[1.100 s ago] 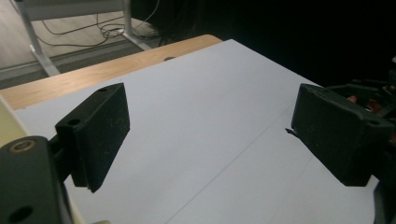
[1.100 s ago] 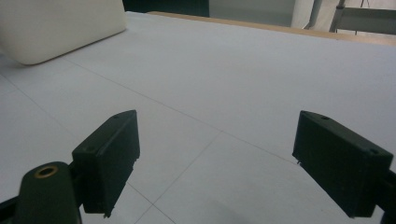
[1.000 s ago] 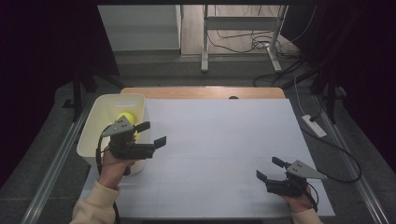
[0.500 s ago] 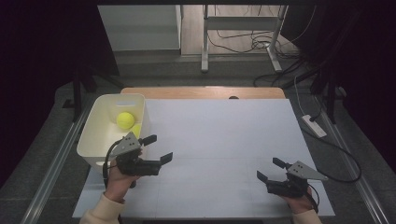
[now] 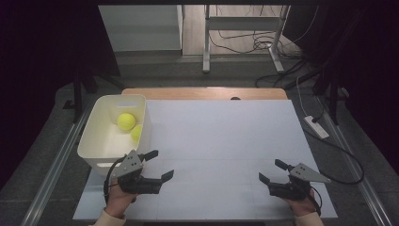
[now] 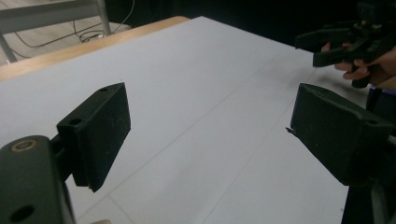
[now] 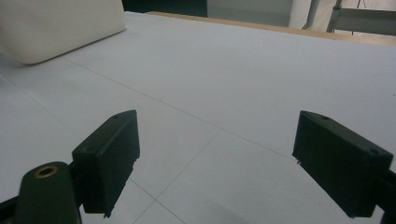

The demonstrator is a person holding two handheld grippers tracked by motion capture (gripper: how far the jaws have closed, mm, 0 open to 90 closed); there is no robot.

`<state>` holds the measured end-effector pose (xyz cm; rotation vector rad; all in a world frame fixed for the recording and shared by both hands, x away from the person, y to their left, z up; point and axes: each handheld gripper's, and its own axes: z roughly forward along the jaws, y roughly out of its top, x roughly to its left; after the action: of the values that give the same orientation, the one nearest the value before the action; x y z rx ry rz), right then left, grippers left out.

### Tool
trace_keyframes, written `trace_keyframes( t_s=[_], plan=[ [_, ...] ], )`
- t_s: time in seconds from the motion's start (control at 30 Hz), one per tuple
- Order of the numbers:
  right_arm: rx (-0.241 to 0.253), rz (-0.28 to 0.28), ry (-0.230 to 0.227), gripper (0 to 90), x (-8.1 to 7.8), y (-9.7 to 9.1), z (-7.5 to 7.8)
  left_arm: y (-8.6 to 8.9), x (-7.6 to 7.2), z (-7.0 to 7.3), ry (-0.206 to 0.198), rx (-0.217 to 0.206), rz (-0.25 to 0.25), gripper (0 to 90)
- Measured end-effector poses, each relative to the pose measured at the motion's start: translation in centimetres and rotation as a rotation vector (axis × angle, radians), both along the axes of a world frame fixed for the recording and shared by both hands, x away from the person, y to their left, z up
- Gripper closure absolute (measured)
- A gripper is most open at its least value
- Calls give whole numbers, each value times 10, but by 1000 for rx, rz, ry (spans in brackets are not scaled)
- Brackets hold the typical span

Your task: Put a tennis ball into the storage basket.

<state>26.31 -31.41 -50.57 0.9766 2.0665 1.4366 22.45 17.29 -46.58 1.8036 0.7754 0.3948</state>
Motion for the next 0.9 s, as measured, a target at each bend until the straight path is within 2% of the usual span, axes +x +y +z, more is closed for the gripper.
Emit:
trace_keyframes(
  t_s=[0.3,0.37,0.7,0.9],
  plan=[
    [0,7,1,144,0,0,0,6,1,-23,47,20,21,122],
    [1,12,2,144,0,0,0,7,1,-25,57,35,31,118],
    [-3,53,14,143,-1,-1,-3,13,-1,-42,91,48,33,112],
    [-9,76,19,143,-1,0,-4,12,1,-45,97,53,37,110]
  ],
)
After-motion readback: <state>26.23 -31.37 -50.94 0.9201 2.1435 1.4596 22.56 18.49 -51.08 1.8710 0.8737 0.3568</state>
